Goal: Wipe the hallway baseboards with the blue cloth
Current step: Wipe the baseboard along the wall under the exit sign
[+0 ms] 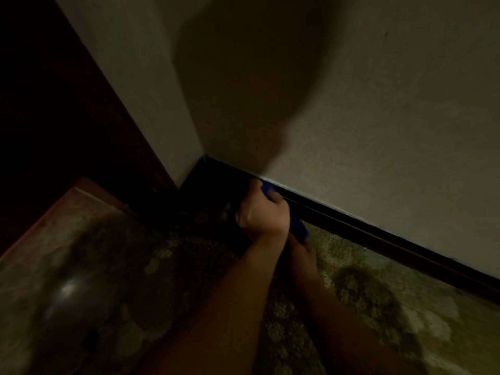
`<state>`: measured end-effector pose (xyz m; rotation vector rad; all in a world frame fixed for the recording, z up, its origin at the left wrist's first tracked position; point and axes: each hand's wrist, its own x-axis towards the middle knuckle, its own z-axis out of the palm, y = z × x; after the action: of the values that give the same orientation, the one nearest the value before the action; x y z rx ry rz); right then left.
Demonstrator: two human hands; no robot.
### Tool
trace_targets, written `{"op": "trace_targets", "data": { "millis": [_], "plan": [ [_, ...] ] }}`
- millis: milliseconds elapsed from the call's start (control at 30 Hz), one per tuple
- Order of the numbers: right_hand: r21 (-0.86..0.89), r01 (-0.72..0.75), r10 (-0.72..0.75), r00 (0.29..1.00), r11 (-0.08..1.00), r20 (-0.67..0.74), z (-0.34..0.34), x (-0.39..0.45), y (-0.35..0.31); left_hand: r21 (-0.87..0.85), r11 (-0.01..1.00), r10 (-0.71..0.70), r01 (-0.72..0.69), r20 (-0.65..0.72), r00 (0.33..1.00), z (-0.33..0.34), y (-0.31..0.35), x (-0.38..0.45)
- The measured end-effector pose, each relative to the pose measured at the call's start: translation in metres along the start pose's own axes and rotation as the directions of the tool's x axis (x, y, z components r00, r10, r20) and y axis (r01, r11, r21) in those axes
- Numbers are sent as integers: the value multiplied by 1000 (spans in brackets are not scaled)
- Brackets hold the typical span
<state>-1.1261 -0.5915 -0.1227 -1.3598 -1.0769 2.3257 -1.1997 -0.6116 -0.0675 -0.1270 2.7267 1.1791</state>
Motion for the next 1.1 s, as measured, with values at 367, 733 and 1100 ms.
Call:
{"op": "trace_targets", "data": {
  "millis": [367, 733, 1100],
  "plan": [
    [89, 19, -18, 1000, 996, -7, -12, 4, 3, 73, 982, 183, -173, -157, 971, 20, -4, -20],
    [153, 84, -43, 966, 985, -255, -25, -27, -25, 24, 999, 24, -25, 36, 999, 14, 6, -23],
    [-134, 80, -104, 977, 988, -185, -14, -34, -60, -272, 947, -160, 171, 62, 985, 0, 1, -1]
  ]
}}
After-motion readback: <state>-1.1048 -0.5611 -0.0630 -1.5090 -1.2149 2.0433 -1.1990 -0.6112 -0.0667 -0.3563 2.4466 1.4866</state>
